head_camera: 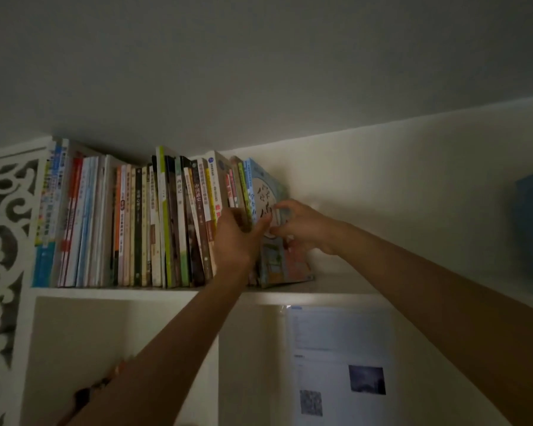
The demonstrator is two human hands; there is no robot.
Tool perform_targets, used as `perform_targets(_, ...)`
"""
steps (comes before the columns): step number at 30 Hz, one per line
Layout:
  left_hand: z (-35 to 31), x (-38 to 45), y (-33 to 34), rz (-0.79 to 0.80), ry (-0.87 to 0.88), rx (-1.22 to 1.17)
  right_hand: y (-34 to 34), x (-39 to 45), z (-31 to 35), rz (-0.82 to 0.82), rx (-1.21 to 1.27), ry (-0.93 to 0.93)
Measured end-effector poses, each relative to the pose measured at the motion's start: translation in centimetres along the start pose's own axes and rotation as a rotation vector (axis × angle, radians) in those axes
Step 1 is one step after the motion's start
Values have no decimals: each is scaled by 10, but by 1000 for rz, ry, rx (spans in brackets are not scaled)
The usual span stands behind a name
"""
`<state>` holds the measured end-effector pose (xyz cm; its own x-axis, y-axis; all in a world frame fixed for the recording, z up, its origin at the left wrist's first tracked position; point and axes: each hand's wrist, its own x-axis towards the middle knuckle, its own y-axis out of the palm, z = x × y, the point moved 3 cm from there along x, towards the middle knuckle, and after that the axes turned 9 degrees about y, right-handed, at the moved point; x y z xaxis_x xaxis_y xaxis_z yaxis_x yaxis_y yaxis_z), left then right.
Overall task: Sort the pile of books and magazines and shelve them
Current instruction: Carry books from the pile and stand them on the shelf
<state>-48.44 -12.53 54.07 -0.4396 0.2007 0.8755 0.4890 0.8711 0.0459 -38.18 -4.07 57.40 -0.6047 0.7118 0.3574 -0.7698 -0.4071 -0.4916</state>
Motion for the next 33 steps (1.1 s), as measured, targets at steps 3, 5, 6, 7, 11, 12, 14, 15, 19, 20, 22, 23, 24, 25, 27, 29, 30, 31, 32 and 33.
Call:
perform_targets(3,9,-11,-25,383,171,-84,-3,4,-5,155,45,44)
perform_targets(5,18,-15,-34,522,298,72,-1,7,-9,252,42,-5)
perform_targets(6,21,-13,-35,527,384,268,4,8,-11,272,25,-33)
perform_targets(7,23,-10,-35,508,468,465,8,11,-13,276,6,-53)
perform_targets(11,28,0,-28,411,540,752,15,27,-20,179,-94,-122)
perform_targets(12,32,2,-26,392,537,783,15,29,-22,175,-85,-128)
perform_targets(14,36,1,-23,369,542,851,16,33,-26,167,-71,-137)
perform_targets(15,37,0,-21,364,542,873,16,33,-27,156,-71,-127)
perform_targets(19,39,-3,-20,383,542,854,20,14,-22,53,-167,-104)
perform_targets(20,39,-4,-21,384,542,823,18,5,-20,-2,-242,-122)
perform_targets(22,38,-11,-27,346,568,711,12,-21,-17,-137,-363,-183)
perform_targets(23,36,-18,-31,318,586,640,7,-35,-16,-207,-378,-199)
perform_targets(24,35,-27,-35,302,604,568,1,-49,-17,-278,-365,-214)
perform_targets(25,33,-37,-39,296,621,491,-5,-64,-19,-342,-350,-235)
perform_targets(27,23,-62,-44,312,637,310,-13,-96,-27,-417,-322,-286)
perform_targets(29,13,-92,-44,348,598,151,-14,-134,-42,-433,-324,-322)
perform_targets(30,7,-109,-41,368,579,98,-12,-153,-52,-436,-331,-325)
perform_targets(31,3,-128,-37,397,570,63,-11,-172,-64,-436,-336,-320)
perform_targets(32,0,-149,-31,441,565,36,-8,-189,-78,-434,-345,-300)
perform_targets(33,1,-170,-23,498,555,9,-5,-205,-94,-431,-349,-272)
